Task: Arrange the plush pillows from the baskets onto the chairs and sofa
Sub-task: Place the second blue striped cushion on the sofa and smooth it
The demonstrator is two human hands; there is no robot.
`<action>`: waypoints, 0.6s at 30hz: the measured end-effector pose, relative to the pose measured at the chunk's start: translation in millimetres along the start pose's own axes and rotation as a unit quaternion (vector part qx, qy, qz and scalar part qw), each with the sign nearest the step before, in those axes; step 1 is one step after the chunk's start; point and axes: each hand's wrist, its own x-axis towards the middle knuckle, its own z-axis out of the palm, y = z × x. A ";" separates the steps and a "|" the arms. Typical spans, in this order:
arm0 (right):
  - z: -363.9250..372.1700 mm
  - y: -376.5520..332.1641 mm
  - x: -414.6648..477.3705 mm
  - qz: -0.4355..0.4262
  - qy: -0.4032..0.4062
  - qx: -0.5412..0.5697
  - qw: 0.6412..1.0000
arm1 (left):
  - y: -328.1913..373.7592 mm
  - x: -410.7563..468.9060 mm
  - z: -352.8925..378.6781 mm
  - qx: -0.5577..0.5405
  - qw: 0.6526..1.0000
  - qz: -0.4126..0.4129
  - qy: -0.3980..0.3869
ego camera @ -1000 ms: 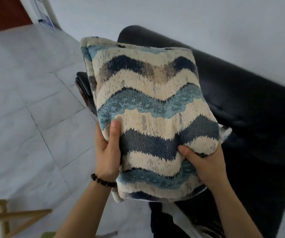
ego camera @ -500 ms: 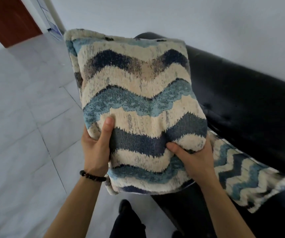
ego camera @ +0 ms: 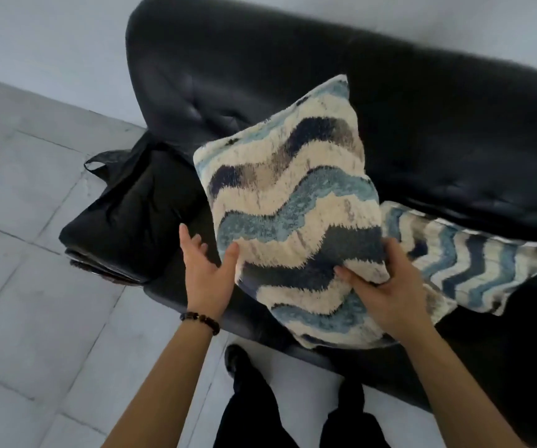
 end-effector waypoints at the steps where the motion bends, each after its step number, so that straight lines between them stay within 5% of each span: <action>1: 10.7 -2.5 3.3 -0.007 -0.003 -0.045 0.999 | 1.8 15.3 -3.3 0.074 0.995 0.064 0.012; 6: 33.5 6.9 22.4 -0.106 -0.021 -0.229 0.967 | 43.4 74.0 17.8 0.228 0.912 0.336 -0.058; 9: 33.2 18.7 39.8 -0.139 -0.059 -0.248 0.957 | 58.5 104.6 35.5 0.396 0.773 0.474 -0.146; 11: 35.6 29.9 54.0 -0.144 -0.048 -0.247 0.957 | 55.8 125.3 44.8 0.462 0.704 0.497 -0.211; 18: 82.4 83.9 102.1 -0.059 -0.065 -0.230 0.969 | 4.1 177.4 71.2 0.471 0.735 0.453 -0.181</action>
